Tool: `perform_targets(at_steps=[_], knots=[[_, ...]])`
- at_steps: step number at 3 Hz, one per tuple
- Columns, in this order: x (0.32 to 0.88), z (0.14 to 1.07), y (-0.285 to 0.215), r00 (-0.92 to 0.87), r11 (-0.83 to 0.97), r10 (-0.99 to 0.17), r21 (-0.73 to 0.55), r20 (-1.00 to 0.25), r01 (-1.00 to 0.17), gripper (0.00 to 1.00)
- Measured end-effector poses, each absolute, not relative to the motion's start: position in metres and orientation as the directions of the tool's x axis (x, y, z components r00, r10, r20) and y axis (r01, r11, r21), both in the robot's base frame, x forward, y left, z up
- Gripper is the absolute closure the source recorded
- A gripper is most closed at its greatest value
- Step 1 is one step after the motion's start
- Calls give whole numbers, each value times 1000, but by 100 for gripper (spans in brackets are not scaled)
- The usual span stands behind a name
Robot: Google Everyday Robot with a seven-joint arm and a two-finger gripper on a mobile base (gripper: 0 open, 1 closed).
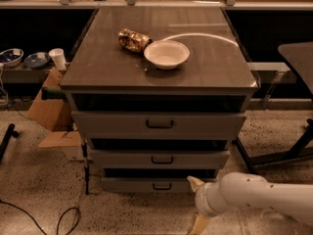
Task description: Open bottom drawer
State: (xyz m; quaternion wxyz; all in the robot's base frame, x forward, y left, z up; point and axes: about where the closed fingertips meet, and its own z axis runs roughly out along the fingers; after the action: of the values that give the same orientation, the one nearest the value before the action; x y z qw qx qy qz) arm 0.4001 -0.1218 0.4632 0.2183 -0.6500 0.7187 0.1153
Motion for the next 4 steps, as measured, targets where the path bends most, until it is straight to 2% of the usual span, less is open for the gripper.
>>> perform_targets(at_steps=[2,4], knots=[[421,372,-55,-59,149,-814,-110,-578,-983,0],[467,277,4,-123,205,-749,-52,-651,-977,0]])
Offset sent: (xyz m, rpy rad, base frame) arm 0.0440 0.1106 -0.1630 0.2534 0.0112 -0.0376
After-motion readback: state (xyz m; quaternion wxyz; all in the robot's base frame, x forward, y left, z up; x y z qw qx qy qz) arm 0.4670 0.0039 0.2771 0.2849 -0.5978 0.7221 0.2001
